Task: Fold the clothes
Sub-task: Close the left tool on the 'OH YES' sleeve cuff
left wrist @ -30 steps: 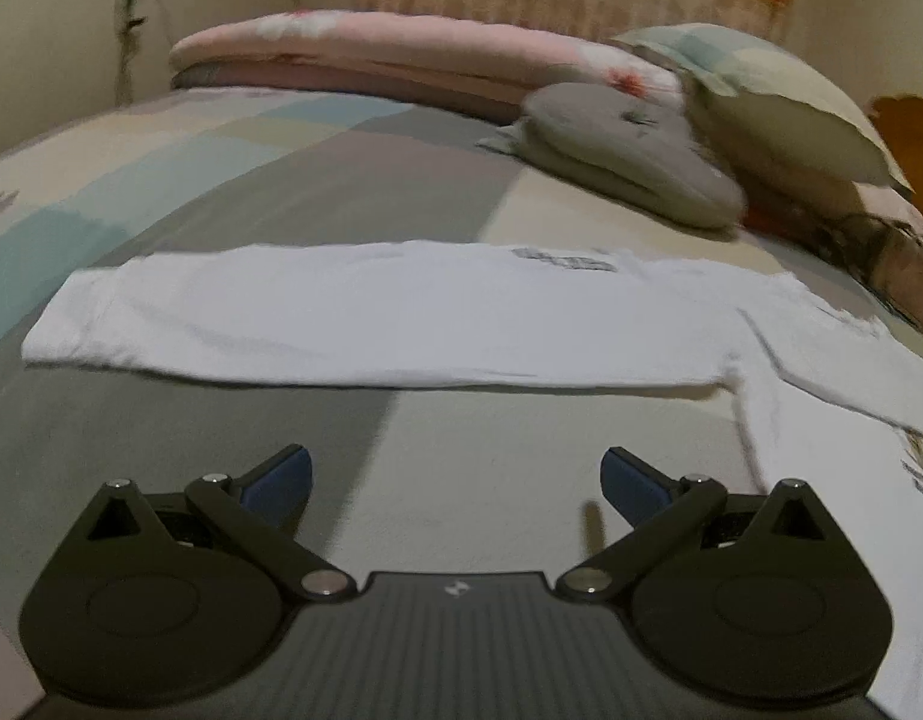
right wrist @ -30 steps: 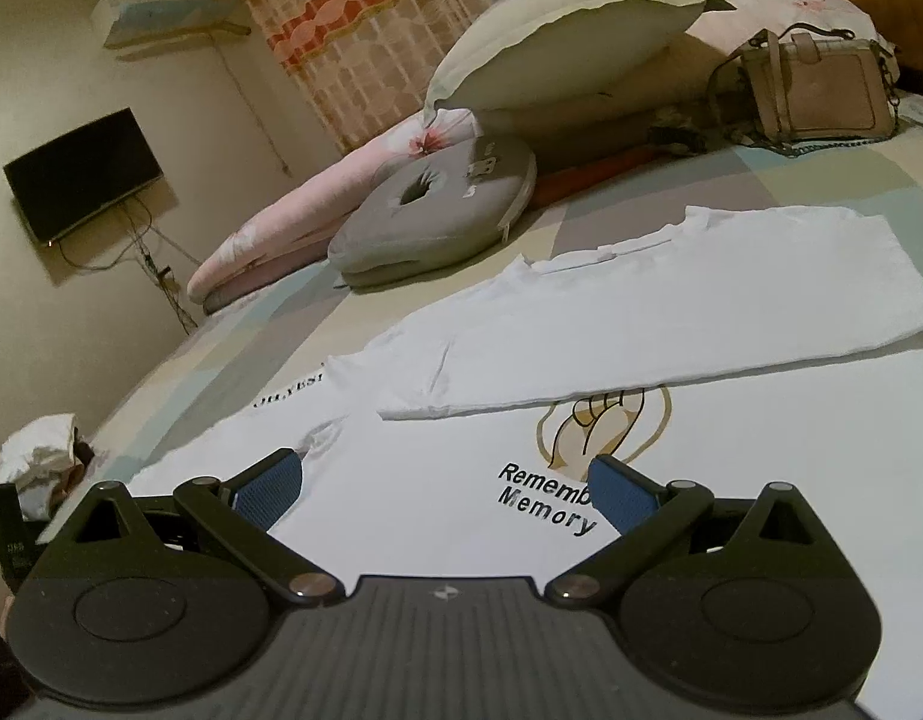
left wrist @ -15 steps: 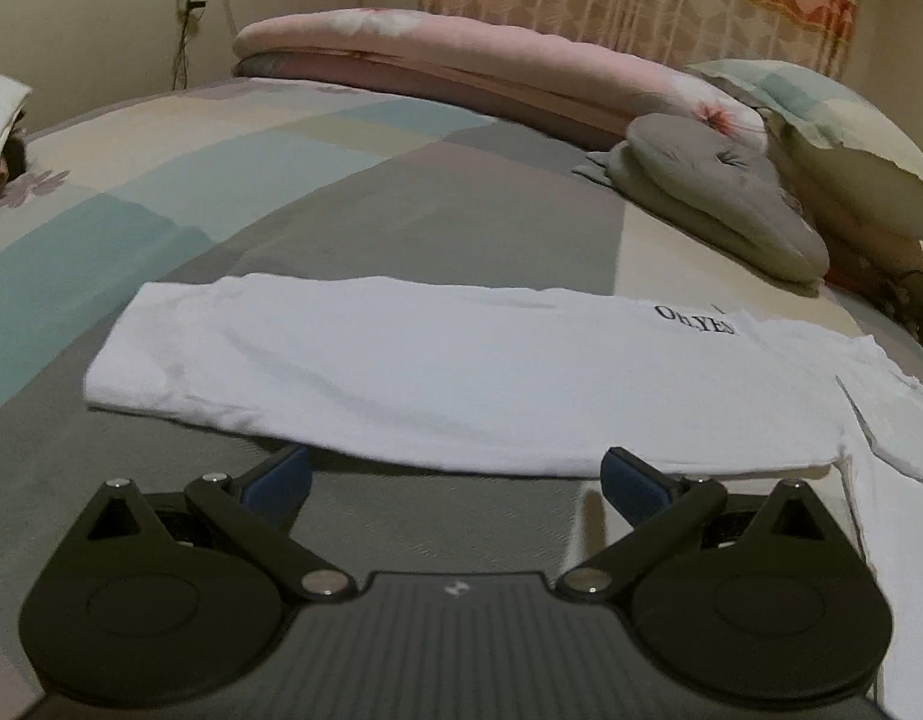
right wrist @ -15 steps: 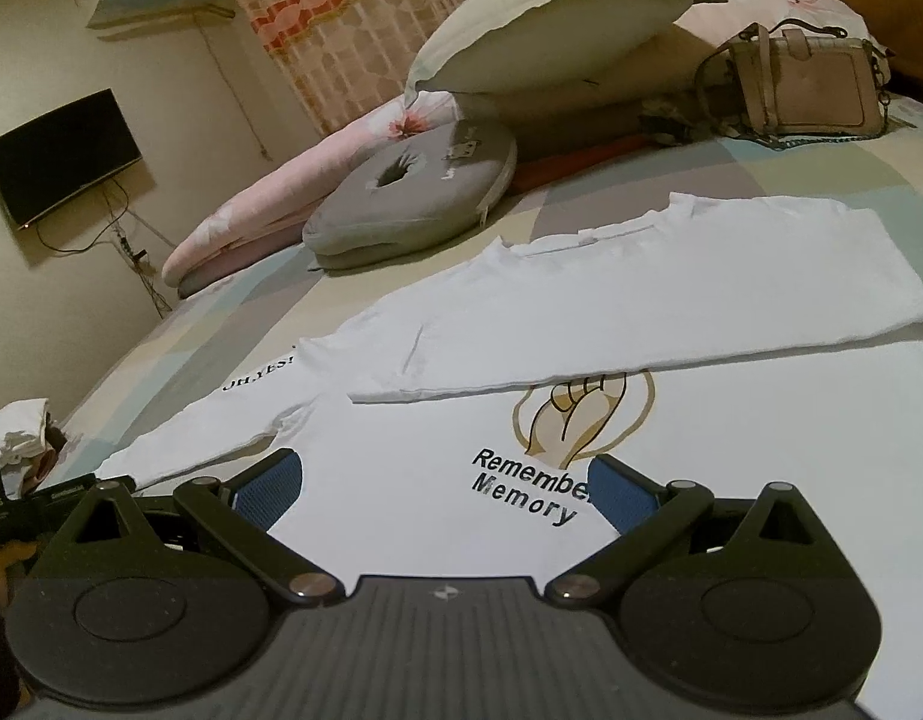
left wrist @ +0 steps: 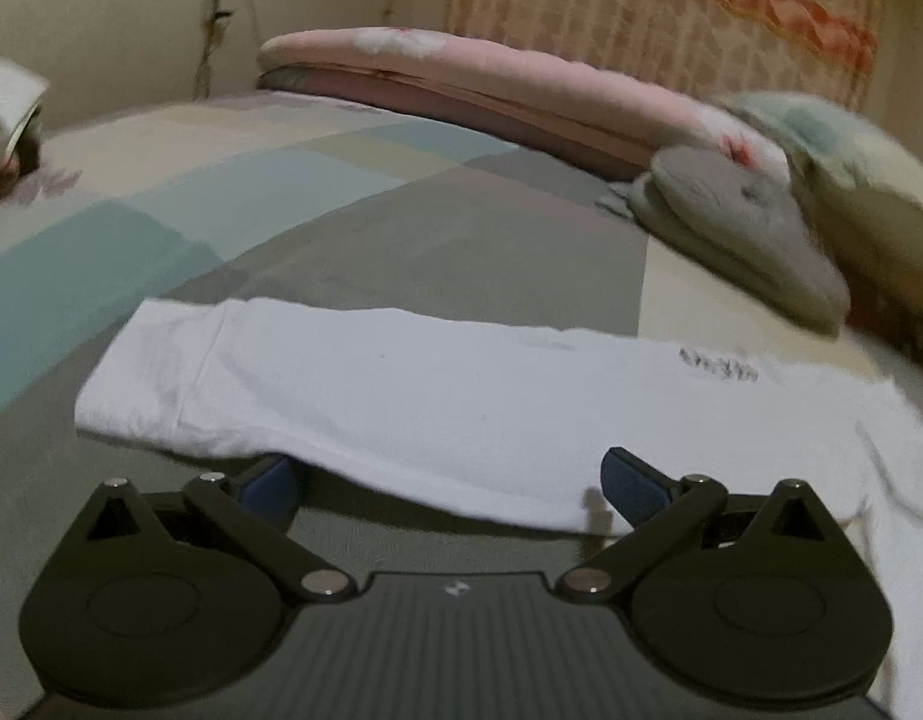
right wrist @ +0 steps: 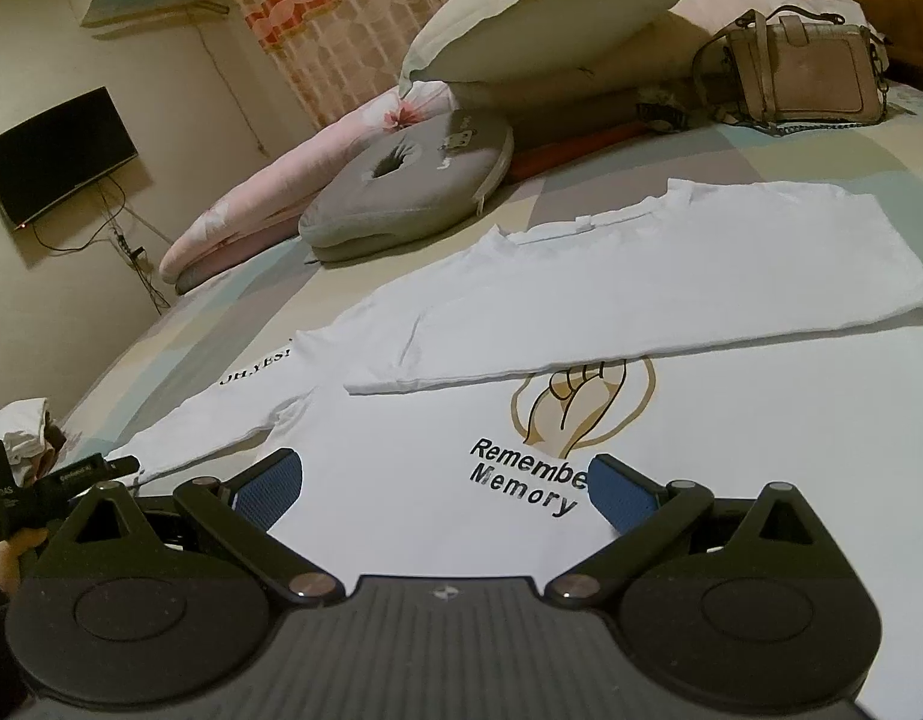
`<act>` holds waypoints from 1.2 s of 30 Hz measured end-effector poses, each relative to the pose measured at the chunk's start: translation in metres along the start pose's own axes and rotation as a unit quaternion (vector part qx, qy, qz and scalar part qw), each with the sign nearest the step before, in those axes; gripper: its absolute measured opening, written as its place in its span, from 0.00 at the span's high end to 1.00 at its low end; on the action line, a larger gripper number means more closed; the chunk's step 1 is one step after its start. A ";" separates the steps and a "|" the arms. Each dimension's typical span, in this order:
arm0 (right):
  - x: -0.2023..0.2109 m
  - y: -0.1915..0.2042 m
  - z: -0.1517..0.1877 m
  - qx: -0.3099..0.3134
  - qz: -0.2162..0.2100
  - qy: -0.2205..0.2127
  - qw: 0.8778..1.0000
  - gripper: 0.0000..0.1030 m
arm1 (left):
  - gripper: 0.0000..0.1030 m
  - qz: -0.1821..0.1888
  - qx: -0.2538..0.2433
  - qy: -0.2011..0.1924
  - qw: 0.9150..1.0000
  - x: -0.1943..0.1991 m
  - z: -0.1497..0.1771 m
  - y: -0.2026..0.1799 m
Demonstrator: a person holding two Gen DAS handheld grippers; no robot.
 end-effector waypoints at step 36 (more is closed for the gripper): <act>0.002 0.001 -0.001 -0.001 -0.007 -0.003 1.000 0.00 | 0.01 0.059 0.185 -0.066 0.979 -0.021 -0.042 0.031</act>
Point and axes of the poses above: each gripper's, at about its wrist camera, not at the fingertips, and x roughly against the way its jaws point, y to its left, z to its underside, the point moved 1 cm from there along -x, roughly the way its jaws point, and after that the axes turned 9 degrees about x, right-handed, at the moved point
